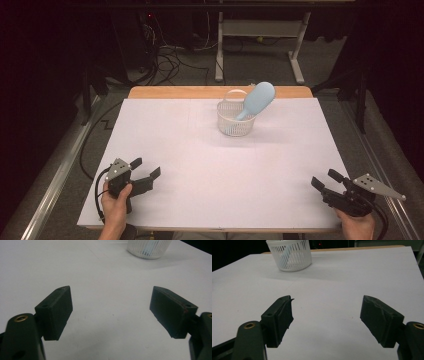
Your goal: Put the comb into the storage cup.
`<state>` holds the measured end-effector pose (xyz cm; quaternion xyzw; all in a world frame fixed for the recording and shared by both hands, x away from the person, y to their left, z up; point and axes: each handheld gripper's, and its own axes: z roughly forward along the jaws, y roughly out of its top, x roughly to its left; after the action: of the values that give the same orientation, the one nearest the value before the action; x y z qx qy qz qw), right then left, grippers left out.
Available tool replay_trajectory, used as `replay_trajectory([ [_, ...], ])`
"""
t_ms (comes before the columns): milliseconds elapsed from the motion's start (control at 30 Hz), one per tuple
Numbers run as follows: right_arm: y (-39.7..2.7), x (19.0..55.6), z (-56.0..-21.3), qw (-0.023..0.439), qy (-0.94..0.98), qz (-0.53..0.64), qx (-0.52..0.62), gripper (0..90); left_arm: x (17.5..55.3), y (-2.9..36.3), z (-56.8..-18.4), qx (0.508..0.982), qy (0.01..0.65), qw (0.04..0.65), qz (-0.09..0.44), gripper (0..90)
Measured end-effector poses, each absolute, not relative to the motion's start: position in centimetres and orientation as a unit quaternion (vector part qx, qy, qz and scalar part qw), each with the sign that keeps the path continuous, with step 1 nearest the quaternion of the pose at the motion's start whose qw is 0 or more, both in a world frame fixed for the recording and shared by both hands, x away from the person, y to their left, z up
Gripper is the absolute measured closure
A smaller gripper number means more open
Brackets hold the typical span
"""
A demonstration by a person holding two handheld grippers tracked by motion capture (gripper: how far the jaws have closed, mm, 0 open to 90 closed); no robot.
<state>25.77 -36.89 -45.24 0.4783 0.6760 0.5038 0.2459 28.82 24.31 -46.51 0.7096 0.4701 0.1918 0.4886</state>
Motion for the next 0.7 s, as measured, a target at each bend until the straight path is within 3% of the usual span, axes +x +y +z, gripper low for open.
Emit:
replay_trajectory([
  [700, -36.62, 25.56, -45.39, 0.237, 0.677, 0.517, 0.468, 26.8, 28.40, 25.08, -47.10, 0.706, 0.482, 0.484, 0.187, 19.1],
])
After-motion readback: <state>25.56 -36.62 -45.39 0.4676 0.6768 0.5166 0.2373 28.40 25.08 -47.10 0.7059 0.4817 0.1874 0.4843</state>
